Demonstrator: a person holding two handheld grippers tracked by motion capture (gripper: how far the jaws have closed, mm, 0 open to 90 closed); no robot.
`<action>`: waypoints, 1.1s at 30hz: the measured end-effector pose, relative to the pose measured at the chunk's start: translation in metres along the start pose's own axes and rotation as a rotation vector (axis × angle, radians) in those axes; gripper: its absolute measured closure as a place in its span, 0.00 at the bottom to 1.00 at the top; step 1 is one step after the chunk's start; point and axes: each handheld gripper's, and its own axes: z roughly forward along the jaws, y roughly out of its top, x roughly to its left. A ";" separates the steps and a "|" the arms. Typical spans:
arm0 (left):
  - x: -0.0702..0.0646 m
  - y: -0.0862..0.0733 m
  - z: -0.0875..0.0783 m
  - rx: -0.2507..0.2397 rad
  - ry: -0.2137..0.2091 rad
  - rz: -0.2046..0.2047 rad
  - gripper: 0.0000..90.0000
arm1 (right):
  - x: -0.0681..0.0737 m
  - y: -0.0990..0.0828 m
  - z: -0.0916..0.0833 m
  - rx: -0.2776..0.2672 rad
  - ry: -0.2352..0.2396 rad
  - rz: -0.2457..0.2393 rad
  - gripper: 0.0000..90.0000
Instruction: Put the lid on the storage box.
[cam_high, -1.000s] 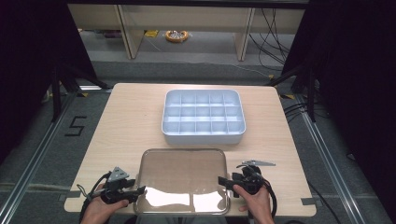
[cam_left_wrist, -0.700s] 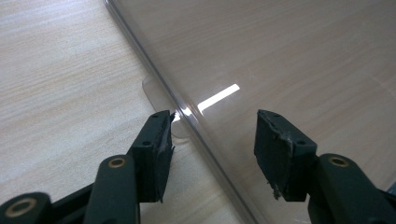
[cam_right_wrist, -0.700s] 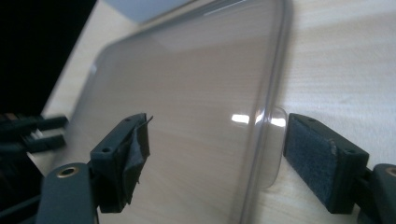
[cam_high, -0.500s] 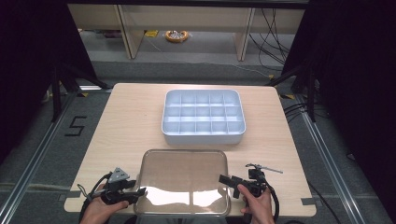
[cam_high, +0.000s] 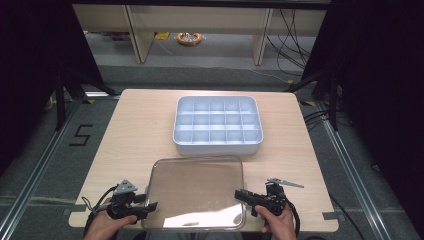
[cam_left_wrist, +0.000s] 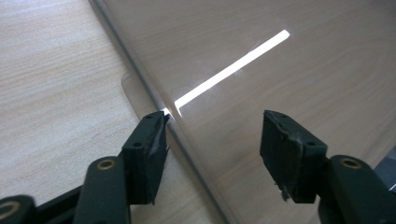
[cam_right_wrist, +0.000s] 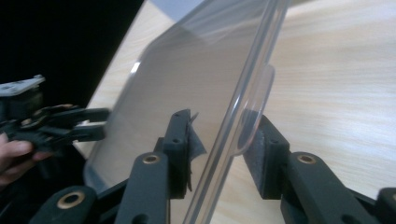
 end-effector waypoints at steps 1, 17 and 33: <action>0.001 0.000 -0.001 0.004 -0.008 0.006 0.43 | 0.002 0.001 -0.001 0.001 -0.001 -0.010 0.72; 0.018 0.005 -0.002 -0.014 -0.013 -0.096 0.24 | 0.017 0.009 -0.003 -0.038 0.120 -0.111 0.77; 0.031 0.009 -0.010 -0.162 -0.048 -0.226 0.56 | 0.016 0.018 -0.006 -0.013 0.050 -0.157 0.77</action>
